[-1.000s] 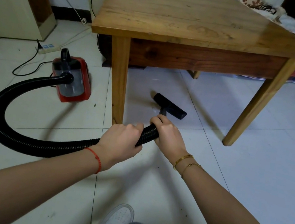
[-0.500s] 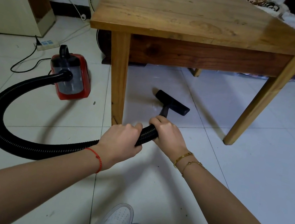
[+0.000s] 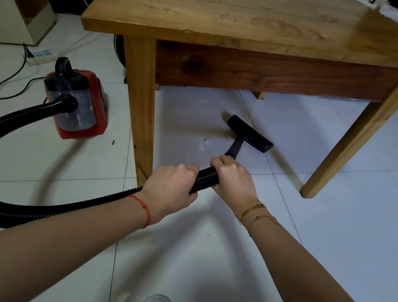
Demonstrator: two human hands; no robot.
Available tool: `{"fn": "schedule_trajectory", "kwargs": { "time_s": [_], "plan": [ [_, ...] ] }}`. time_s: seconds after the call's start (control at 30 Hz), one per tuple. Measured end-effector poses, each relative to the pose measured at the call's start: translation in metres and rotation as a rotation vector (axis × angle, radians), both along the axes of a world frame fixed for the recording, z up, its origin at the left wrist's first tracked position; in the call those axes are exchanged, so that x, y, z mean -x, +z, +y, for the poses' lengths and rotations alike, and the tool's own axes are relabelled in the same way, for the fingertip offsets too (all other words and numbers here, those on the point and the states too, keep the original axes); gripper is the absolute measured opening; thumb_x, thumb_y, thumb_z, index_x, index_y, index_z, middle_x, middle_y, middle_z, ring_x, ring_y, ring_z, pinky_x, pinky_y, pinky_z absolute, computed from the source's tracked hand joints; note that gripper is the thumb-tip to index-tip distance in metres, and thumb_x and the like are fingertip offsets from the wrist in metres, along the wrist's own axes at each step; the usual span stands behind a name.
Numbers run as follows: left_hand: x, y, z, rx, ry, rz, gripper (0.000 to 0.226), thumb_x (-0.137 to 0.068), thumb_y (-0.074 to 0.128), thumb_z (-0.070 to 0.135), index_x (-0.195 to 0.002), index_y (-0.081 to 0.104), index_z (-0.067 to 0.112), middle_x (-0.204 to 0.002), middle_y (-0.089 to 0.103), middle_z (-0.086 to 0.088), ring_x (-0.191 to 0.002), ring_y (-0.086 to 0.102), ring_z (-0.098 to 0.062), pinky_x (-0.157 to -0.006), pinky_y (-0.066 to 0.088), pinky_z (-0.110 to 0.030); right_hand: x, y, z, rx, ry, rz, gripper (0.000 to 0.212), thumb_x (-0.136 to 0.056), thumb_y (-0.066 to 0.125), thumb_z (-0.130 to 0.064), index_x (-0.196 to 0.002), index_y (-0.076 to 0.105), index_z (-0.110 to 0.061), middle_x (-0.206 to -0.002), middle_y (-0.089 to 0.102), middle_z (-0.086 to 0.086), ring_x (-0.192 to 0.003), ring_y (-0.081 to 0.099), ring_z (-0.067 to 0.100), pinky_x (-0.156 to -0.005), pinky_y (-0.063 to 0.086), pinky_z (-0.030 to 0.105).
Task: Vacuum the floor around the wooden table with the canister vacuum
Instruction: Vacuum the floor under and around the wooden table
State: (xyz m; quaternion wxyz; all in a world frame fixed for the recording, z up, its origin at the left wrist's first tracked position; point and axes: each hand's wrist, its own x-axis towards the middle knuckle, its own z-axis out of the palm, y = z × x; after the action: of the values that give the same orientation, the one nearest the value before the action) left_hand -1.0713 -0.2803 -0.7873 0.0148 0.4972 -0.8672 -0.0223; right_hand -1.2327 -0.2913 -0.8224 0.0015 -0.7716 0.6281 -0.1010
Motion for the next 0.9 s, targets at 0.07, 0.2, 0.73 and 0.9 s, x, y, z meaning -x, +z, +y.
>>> {"fn": "schedule_trajectory", "kwargs": {
  "time_s": [0.07,0.2,0.73,0.9],
  "plan": [
    [0.012,-0.003,-0.010,0.001,-0.013,0.007,0.019,-0.087,0.051,0.026,-0.102,0.045,0.015,-0.078,0.055,-0.003,-0.061,0.047,-0.024,-0.055,0.037,-0.030,0.012,0.000,-0.007,-0.020,-0.039,0.023,0.022,-0.087,0.060,-0.015,-0.106,0.058,-0.005,-0.105,0.061,0.013,-0.095,0.059,0.033,-0.070,0.049,0.035],
    [0.042,-0.009,-0.024,-0.007,-0.034,0.025,0.022,-0.087,0.051,0.022,-0.105,0.046,0.012,-0.078,0.052,-0.005,-0.062,0.044,-0.026,-0.056,0.034,-0.031,0.038,-0.002,-0.015,-0.041,-0.115,0.042,0.020,-0.087,0.058,-0.014,-0.105,0.057,-0.006,-0.104,0.061,0.013,-0.097,0.059,0.033,-0.069,0.047,0.034],
    [0.068,-0.030,-0.016,-0.059,-0.052,0.012,0.021,-0.086,0.051,0.021,-0.105,0.049,0.012,-0.077,0.046,-0.002,-0.063,0.045,-0.024,-0.056,0.032,-0.030,0.058,-0.021,-0.001,-0.168,-0.201,0.040,0.024,-0.088,0.061,-0.016,-0.108,0.053,-0.006,-0.114,0.054,0.015,-0.103,0.056,0.036,-0.072,0.051,0.038],
    [0.050,-0.021,-0.009,-0.124,-0.065,-0.011,0.022,-0.087,0.049,0.023,-0.106,0.049,0.011,-0.076,0.047,-0.002,-0.063,0.047,-0.023,-0.057,0.035,-0.030,0.041,-0.016,0.007,-0.206,-0.194,0.004,0.024,-0.089,0.058,-0.016,-0.111,0.053,-0.006,-0.115,0.052,0.016,-0.114,0.048,0.035,-0.077,0.051,0.040]
  ]
}}
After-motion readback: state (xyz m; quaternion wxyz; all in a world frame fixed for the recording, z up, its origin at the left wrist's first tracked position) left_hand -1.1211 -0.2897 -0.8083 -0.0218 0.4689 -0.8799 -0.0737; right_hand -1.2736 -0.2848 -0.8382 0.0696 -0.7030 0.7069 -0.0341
